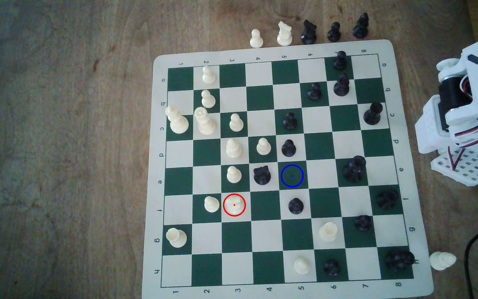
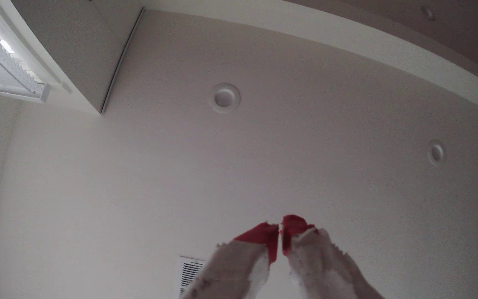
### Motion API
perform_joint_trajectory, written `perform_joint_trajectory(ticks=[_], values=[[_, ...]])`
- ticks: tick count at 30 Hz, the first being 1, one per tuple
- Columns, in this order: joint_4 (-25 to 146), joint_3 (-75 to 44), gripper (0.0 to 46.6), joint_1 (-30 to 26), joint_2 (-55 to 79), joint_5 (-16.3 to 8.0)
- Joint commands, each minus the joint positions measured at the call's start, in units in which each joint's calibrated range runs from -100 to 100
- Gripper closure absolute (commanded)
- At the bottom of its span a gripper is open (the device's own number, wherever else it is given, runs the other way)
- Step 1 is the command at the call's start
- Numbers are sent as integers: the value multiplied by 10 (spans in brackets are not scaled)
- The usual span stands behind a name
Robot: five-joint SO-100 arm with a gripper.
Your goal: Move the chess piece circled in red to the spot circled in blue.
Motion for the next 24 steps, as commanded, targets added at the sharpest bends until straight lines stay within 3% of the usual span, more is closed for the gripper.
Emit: perform_joint_trajectory(ticks=[1,6,12,16,24], values=[[-13,11,464,-2,1,1],[91,11,464,2,1,1],[407,-32,464,6,1,-3],[519,-68,464,1,1,-3],[887,-170,464,34,1,-3]])
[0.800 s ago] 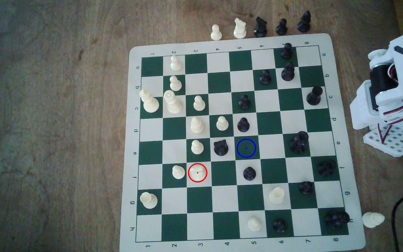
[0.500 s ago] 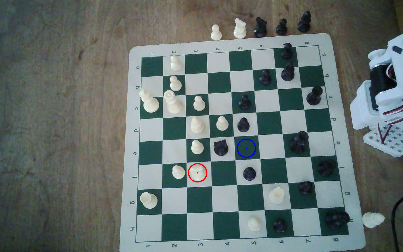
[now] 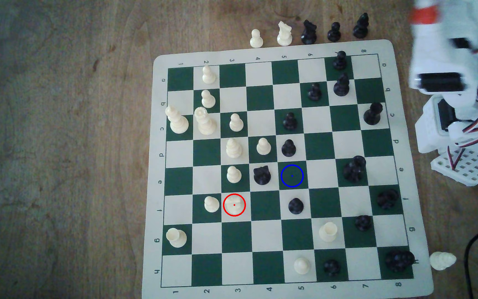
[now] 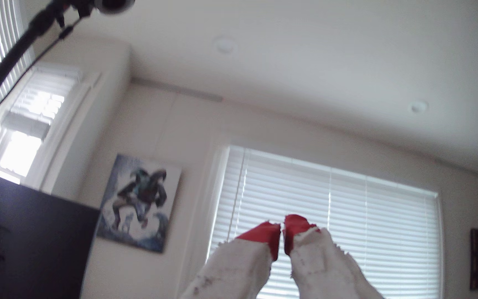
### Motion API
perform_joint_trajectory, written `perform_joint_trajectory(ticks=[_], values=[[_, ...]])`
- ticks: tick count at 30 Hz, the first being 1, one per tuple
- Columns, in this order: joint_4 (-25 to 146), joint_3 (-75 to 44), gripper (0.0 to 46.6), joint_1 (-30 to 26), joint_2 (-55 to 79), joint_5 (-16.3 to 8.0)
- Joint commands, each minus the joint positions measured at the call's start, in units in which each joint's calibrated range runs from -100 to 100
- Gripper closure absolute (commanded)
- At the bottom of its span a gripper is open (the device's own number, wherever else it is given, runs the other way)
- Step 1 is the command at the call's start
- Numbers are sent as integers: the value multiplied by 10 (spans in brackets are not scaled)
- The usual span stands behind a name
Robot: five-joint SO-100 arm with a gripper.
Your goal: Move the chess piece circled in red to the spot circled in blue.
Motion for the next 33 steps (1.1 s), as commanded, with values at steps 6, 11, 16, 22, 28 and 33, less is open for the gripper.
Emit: perform_joint_trajectory(ticks=[6,11,16,22,28,33], values=[[390,-92,464,21,7,-3],[513,-130,464,4,40,-19],[570,-208,464,-55,119,-62],[639,-316,464,-112,255,-105],[630,-329,433,-139,344,-97],[617,-363,429,-150,456,-99]])
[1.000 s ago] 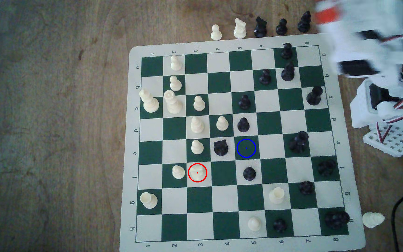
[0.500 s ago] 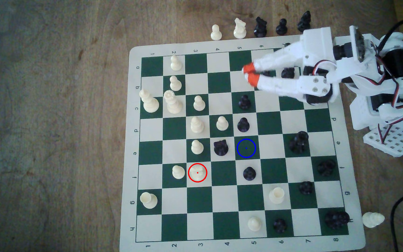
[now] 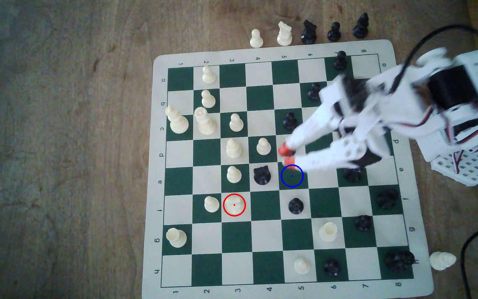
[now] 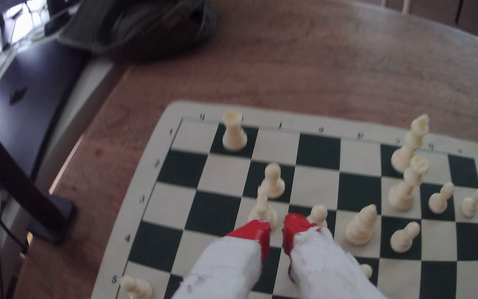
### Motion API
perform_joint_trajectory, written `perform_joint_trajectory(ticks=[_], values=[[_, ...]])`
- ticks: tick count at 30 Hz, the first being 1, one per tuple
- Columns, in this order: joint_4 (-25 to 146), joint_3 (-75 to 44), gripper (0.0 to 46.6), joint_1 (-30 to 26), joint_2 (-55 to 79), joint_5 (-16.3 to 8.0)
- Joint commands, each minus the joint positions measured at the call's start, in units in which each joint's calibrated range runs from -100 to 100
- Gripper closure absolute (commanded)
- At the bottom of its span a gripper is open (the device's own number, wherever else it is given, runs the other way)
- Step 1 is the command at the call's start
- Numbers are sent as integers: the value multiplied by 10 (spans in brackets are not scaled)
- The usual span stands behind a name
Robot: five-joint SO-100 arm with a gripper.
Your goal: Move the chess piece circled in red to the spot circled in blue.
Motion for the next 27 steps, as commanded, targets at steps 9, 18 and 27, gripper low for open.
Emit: perform_joint_trajectory(ticks=[9,18,27], values=[[-3,-212,375,-7,279,-62],[-21,-258,345,-9,373,-92],[-51,-282,328,-11,457,-90]])
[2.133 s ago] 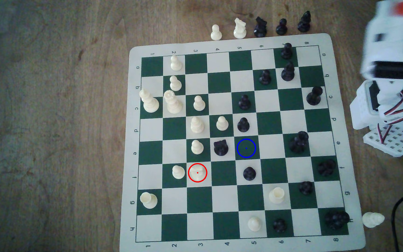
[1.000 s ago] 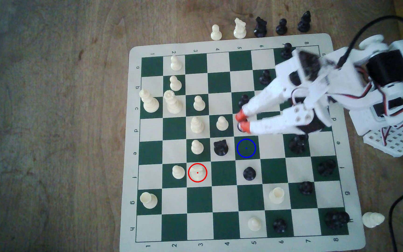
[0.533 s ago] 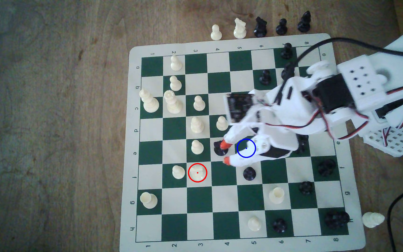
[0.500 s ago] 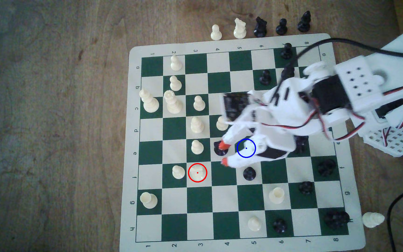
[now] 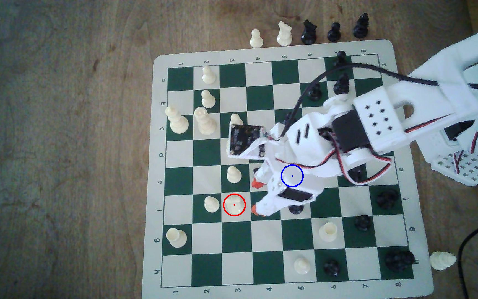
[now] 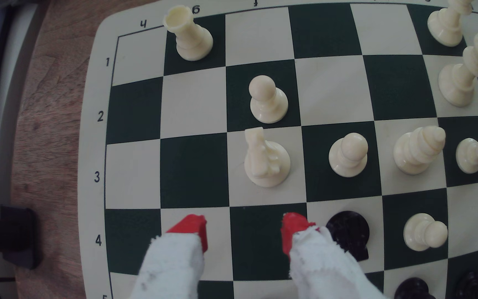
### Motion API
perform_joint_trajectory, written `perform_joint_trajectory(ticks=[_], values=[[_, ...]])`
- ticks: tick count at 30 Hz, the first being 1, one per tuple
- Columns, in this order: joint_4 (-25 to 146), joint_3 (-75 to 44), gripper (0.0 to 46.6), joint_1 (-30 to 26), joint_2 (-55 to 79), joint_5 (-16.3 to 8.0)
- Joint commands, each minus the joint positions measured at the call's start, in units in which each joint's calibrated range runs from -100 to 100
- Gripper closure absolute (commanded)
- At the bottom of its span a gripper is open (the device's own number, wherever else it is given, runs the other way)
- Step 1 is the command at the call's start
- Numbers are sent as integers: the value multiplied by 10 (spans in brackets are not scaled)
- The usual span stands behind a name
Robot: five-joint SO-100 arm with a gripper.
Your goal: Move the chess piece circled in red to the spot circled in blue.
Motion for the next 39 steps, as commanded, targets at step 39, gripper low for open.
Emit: perform_joint_trajectory(ticks=[39], values=[[-105,-142,342,7,131,21]])
